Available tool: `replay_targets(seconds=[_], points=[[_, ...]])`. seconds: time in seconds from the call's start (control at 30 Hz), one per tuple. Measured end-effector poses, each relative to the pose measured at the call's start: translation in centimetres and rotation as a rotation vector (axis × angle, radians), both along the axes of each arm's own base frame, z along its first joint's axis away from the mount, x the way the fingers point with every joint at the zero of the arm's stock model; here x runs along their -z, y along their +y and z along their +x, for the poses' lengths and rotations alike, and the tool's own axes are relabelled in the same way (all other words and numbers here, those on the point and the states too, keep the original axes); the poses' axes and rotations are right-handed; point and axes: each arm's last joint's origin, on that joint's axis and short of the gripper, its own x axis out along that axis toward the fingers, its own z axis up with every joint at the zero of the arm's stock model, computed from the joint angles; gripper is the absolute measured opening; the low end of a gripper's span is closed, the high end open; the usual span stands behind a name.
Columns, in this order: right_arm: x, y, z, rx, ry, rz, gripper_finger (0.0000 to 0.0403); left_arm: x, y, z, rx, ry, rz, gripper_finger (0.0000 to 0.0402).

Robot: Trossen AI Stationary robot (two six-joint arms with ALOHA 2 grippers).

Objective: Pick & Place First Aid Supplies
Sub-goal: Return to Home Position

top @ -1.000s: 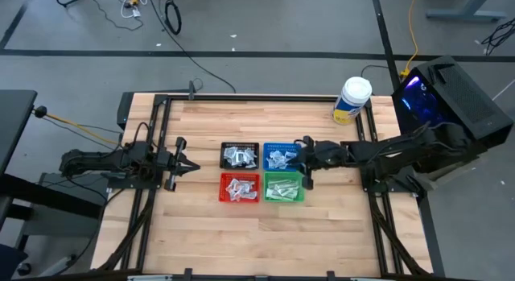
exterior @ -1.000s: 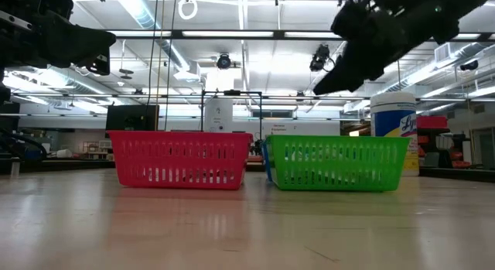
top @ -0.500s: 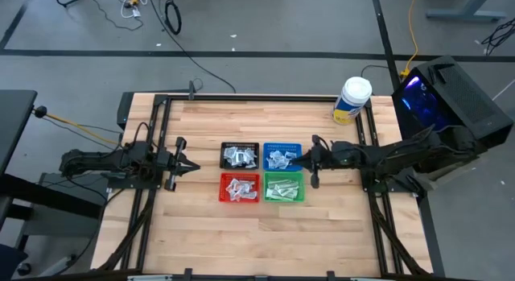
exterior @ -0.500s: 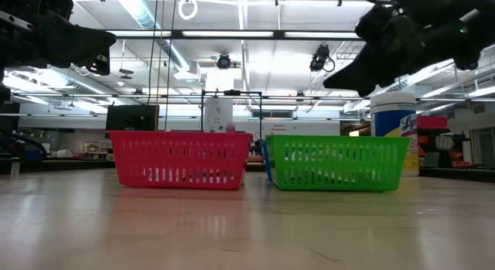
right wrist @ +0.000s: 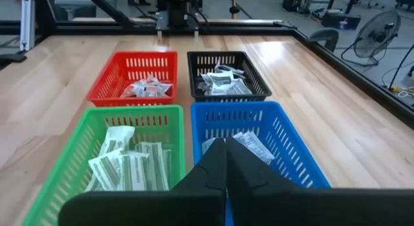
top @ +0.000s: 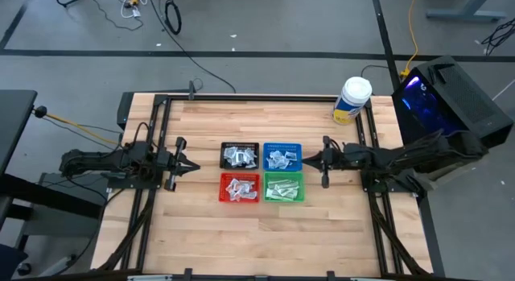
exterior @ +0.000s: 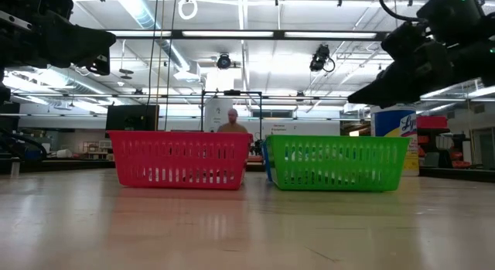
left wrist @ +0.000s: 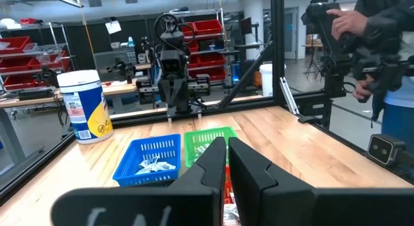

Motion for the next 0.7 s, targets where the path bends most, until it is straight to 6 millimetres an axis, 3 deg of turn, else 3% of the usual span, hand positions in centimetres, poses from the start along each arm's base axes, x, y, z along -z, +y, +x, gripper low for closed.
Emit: replay_targets(seconds=[0.7], points=[[1.5, 0.0, -3.5, -0.018, -0.041, -0.051, 0.0, 0.0, 0.0, 0.0, 0.0, 0.0, 0.0, 0.0025]])
